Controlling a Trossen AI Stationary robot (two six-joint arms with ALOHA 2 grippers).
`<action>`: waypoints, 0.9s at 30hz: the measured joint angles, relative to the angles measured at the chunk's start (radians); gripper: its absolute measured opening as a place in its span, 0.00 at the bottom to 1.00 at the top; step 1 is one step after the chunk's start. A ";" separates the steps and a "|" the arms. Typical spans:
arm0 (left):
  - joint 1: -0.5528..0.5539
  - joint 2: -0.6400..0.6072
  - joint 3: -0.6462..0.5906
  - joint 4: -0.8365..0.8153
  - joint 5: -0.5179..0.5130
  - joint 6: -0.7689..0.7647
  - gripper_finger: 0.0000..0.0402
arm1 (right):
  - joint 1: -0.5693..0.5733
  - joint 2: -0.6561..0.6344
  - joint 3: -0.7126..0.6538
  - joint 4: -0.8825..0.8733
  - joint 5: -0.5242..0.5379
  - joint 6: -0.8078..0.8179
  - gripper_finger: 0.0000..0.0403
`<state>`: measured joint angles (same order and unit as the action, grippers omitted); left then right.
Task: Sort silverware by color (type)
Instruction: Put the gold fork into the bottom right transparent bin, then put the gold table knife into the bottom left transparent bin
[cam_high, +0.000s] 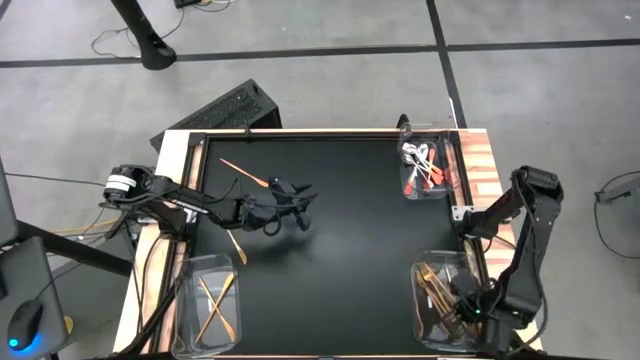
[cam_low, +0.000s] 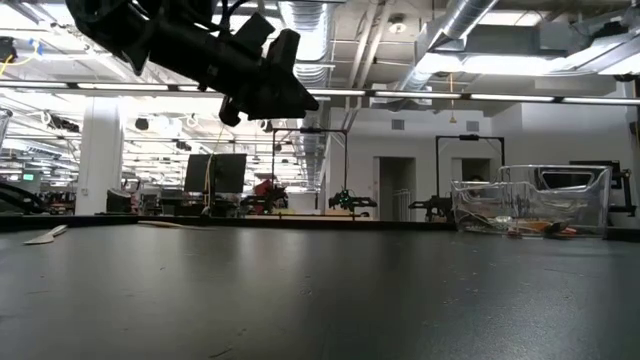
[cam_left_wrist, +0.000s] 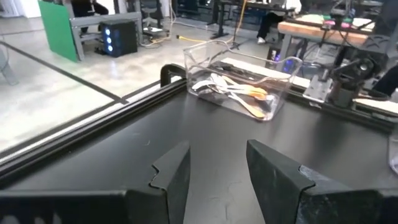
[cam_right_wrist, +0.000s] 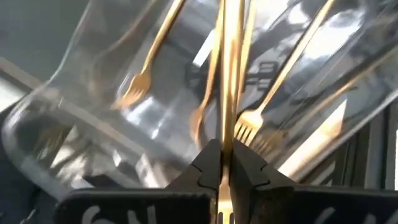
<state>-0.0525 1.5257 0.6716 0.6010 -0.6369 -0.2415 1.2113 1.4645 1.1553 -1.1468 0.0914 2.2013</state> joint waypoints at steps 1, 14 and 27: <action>0.004 0.000 0.000 0.000 0.000 -0.006 0.36 | -0.010 0.013 0.000 -0.013 -0.005 0.005 0.08; -0.007 0.000 0.000 -0.012 0.001 -0.026 0.36 | -0.067 0.007 0.000 -0.091 0.024 -0.026 0.38; -0.106 -0.174 0.000 -0.300 -0.203 0.146 0.36 | -0.361 -0.033 0.000 -0.097 0.546 -0.431 0.49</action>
<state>-0.1585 1.3512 0.6716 0.3015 -0.8402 -0.0958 0.8505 1.4315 1.1549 -1.2433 0.6371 1.7705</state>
